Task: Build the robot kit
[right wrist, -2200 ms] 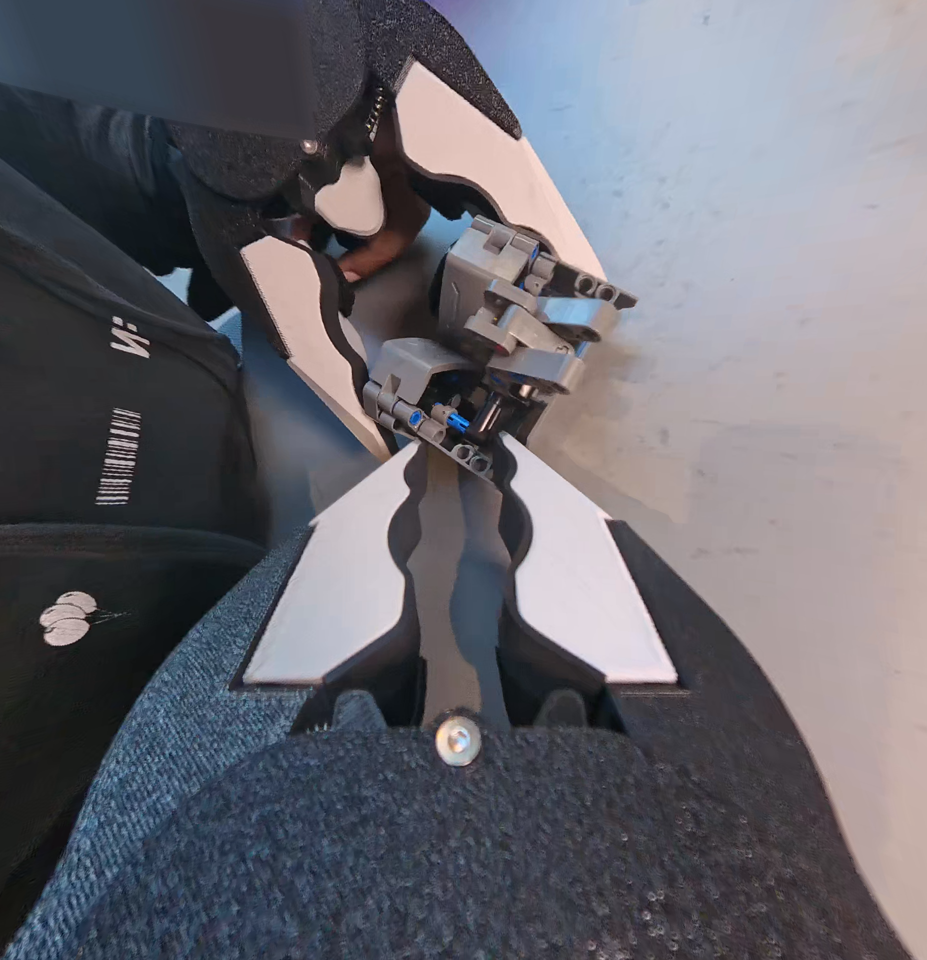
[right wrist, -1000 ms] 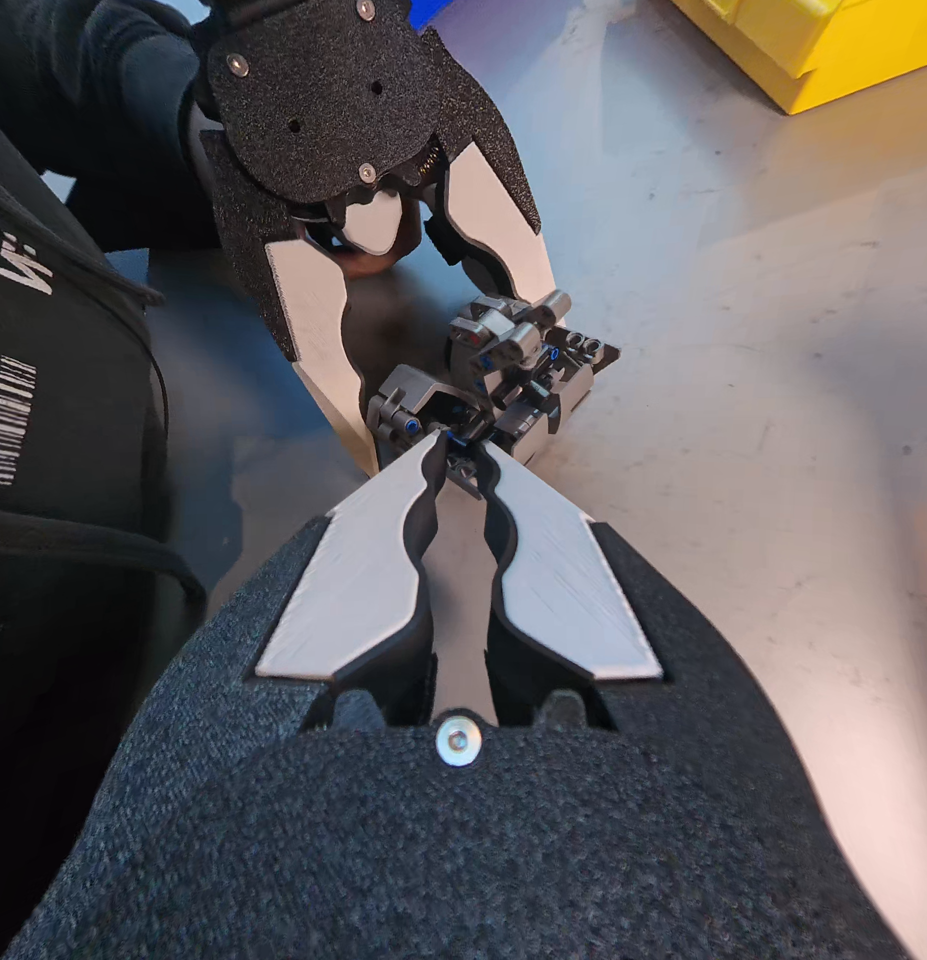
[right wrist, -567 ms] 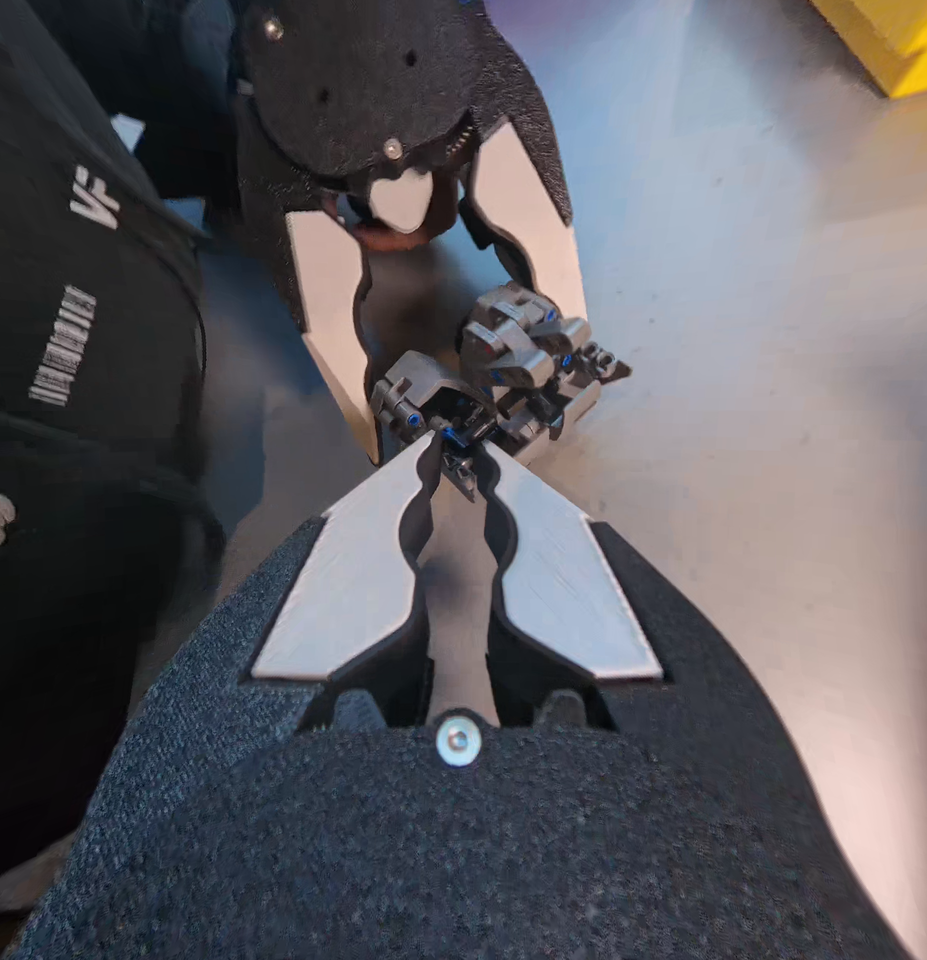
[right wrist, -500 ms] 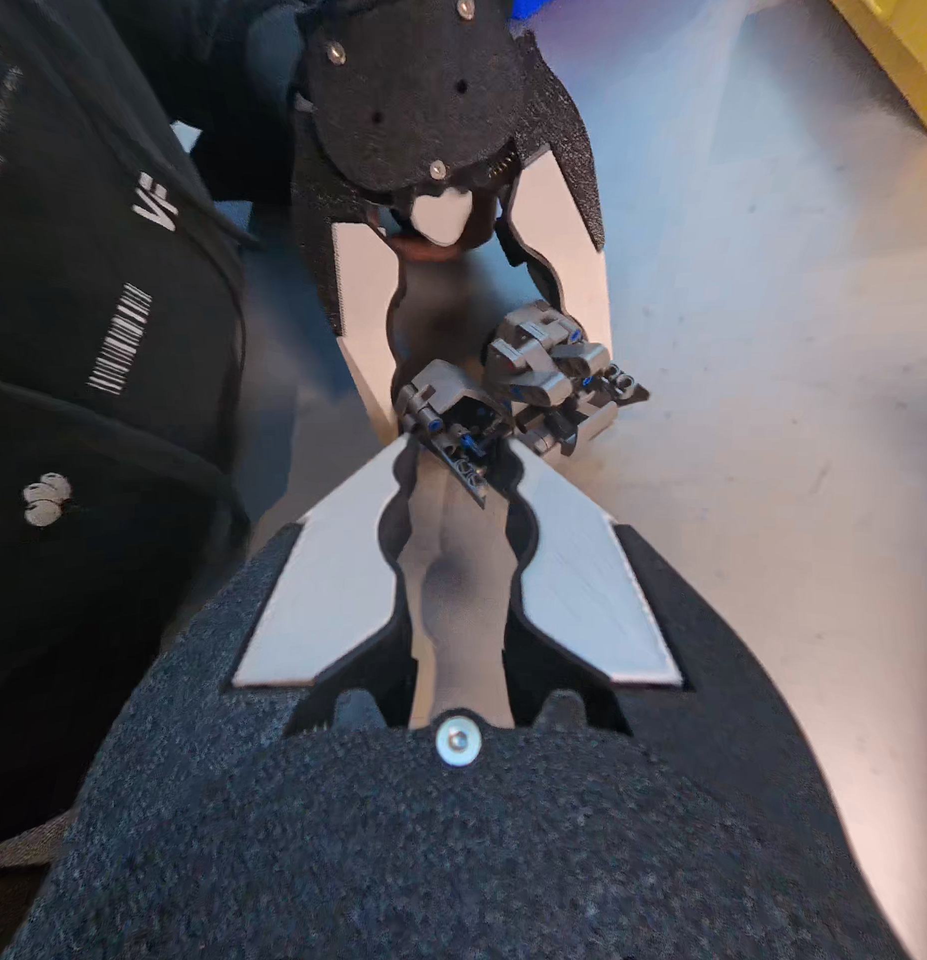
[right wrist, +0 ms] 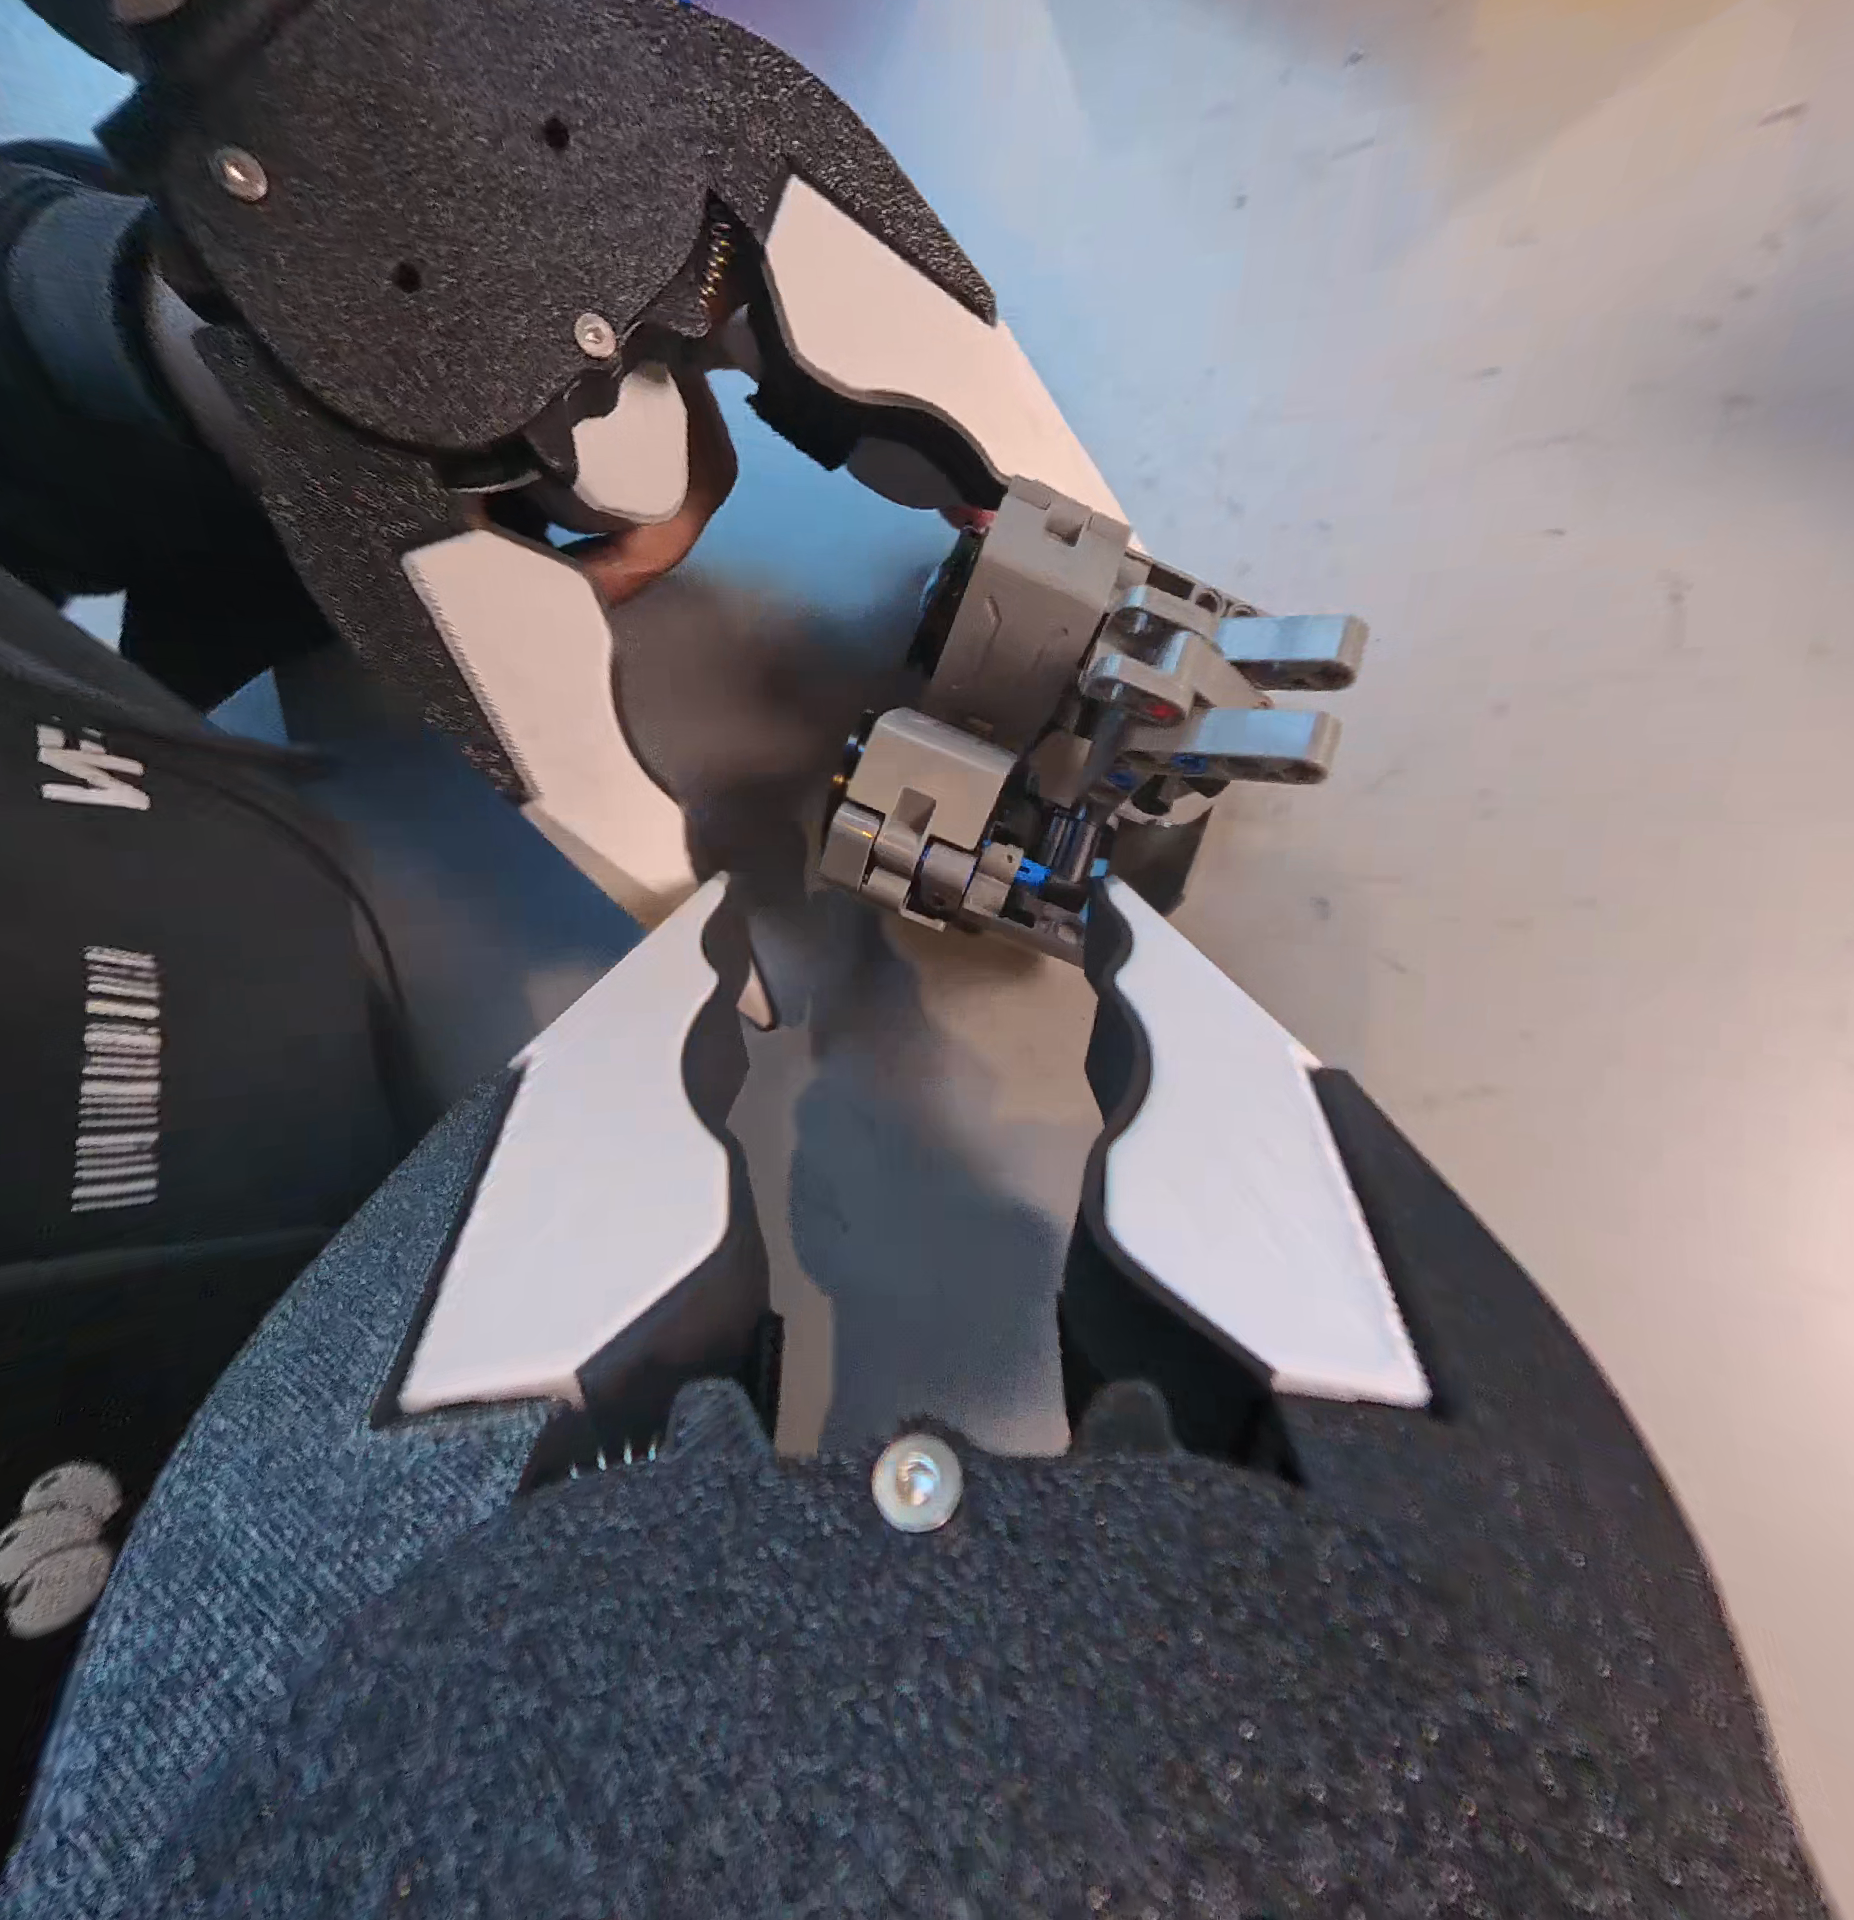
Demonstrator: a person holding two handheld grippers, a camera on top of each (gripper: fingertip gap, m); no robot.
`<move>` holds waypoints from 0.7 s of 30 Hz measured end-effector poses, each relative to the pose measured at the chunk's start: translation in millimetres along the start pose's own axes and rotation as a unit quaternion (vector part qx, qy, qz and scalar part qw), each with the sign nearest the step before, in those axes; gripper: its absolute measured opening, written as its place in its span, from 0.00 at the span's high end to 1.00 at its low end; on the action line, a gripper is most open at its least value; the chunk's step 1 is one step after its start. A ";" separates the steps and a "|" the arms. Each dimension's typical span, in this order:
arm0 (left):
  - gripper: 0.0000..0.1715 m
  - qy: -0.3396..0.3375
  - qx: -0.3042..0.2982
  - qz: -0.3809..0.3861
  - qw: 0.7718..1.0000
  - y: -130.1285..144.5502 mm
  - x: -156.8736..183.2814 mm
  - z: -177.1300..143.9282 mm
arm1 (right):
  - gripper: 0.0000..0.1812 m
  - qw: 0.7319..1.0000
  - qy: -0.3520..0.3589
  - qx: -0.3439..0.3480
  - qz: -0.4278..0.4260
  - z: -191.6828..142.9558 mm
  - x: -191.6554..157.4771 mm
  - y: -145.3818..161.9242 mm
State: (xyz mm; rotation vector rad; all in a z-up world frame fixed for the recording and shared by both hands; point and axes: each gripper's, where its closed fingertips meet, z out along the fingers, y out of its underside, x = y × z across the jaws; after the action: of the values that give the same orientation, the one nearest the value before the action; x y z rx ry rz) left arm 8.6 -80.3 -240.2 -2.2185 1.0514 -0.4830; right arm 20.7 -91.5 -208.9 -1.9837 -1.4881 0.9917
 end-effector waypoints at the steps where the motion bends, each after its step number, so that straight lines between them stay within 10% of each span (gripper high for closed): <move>1: 0.27 0.017 -0.003 0.000 1.000 1.2 2.7 -3.0 | 0.66 1.000 0.010 0.006 0.001 1.6 1.1 -0.4; 9: 0.57 0.192 0.008 -0.031 0.981 12.3 11.5 -38.6 | 0.70 0.999 -0.015 -0.021 -0.020 5.4 0.7 -2.1; 21: 0.51 0.162 0.042 0.046 0.985 2.6 10.4 -18.4 | 0.68 0.990 -0.086 -0.066 -0.095 6.8 -11.4 10.3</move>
State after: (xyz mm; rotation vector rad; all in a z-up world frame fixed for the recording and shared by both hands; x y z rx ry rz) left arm 3.2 -96.8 -227.8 -2.0500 1.2667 -0.8516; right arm 20.1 -105.9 -217.6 -1.8403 -1.8424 1.0264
